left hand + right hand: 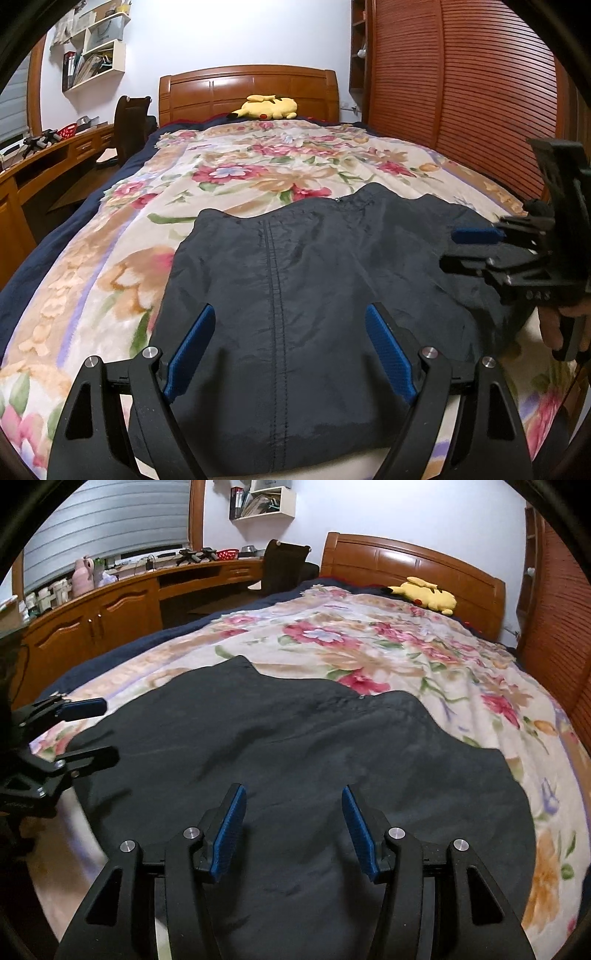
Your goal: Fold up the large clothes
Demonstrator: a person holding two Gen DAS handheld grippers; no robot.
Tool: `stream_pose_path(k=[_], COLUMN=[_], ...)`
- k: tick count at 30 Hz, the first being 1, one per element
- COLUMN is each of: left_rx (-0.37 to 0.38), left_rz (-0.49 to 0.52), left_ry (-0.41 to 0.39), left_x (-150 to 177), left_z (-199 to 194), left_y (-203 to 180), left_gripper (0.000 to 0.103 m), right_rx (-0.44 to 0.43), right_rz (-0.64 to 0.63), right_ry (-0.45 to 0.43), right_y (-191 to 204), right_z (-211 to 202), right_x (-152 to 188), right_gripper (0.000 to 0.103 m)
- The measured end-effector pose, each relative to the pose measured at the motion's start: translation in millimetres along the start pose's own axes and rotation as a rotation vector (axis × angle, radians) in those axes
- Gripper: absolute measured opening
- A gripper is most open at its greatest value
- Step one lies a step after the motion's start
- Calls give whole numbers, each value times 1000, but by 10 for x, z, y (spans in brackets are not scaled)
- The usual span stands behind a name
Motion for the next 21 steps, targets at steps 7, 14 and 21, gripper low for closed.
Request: stream_pose_path(k=[7, 14, 21], left_rx=[2, -5, -18], left_rz=[-6, -10, -23], left_ry=[-3, 7, 12], left_x=[11, 47, 162], left_z=[-27, -29, -73], left_y=[28, 75, 164], left_gripper=[84, 84, 84], right_rx=[14, -20, 26], right_rz=[-45, -73, -81], right_ry=[11, 101, 90], right_y=[185, 254, 317], right_z=[-5, 273, 140], right_x=[55, 288, 271], right_gripper=[56, 56, 56])
Point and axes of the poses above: each gripper's, at about its wrist camera, not at the fingertips, and z roughly the way its jaws point, y to its left, x to its underside, the point moved 5 cm from there along z, roughly the way its jaws point, and after that the axes turned 8 degrees about y, right-handed, at the moved point
